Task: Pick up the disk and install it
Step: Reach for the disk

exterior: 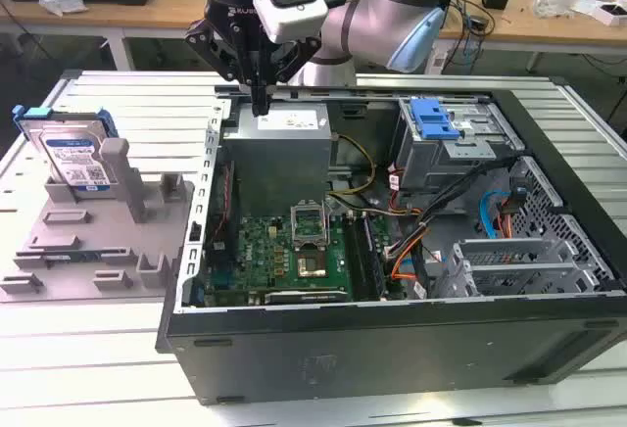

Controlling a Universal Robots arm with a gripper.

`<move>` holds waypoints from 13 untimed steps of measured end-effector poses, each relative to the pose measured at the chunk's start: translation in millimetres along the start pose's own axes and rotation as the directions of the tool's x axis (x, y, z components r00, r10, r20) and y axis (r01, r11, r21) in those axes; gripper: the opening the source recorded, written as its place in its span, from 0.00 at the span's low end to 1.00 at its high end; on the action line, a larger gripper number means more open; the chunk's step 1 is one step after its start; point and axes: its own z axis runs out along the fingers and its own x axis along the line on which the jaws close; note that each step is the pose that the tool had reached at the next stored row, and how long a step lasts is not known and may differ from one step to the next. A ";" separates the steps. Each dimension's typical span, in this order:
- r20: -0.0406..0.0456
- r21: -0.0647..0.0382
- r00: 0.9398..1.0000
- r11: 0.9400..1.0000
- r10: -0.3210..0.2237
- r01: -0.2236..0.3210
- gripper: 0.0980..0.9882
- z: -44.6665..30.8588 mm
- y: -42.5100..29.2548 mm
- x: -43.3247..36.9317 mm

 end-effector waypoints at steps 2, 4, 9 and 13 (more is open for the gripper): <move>0.000 0.000 1.000 1.000 0.000 0.000 0.01 0.0 0.0 0.0; 0.000 0.000 1.000 1.000 0.000 0.000 0.01 0.0 0.0 0.0; 0.000 0.000 1.000 1.000 0.000 0.000 0.01 0.0 0.1 0.0; 0.000 0.000 1.000 1.000 0.000 0.000 0.01 0.1 0.5 0.9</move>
